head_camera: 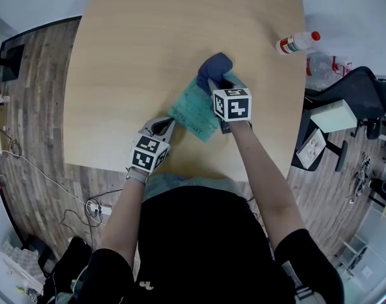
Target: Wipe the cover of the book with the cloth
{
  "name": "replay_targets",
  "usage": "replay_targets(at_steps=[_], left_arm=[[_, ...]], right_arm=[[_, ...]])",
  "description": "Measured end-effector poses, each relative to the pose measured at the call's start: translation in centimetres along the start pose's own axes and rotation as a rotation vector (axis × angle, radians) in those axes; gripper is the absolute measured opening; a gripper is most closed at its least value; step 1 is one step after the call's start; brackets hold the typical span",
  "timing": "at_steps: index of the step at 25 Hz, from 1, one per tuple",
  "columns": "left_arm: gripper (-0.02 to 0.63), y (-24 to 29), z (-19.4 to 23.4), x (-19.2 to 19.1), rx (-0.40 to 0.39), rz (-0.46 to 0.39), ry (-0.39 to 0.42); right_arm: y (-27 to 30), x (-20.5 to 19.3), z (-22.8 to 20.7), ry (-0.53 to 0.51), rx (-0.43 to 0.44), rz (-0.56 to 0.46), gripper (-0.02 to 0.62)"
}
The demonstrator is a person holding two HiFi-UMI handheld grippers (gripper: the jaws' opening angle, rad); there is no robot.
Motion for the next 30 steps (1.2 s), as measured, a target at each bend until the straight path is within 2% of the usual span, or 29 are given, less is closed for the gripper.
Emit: replay_targets(at_steps=[5, 14, 30], left_arm=[[0.021, -0.2, 0.2, -0.8, -0.005, -0.036, -0.046], [0.02, -0.3, 0.3, -0.9, -0.013, -0.045, -0.037], [0.021, -0.4, 0.3, -1.2, -0.003, -0.079, -0.092]], right_arm=[[-0.3, -0.4, 1.0, -0.007, 0.014, 0.001, 0.112], [-1.4, -2.0, 4.7, -0.055, 0.076, 0.014, 0.112], [-3.6, -4.9, 11.8, -0.18, 0.215, 0.048, 0.112]])
Point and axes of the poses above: the fingertips, and each gripper's own axes: y forward along the fingers, z to its left, x out of its top, the point moved 8 cm from there along -y, backward along the fingers, and after that the axes turned 10 degrees about -y, right-handed, at the moved point
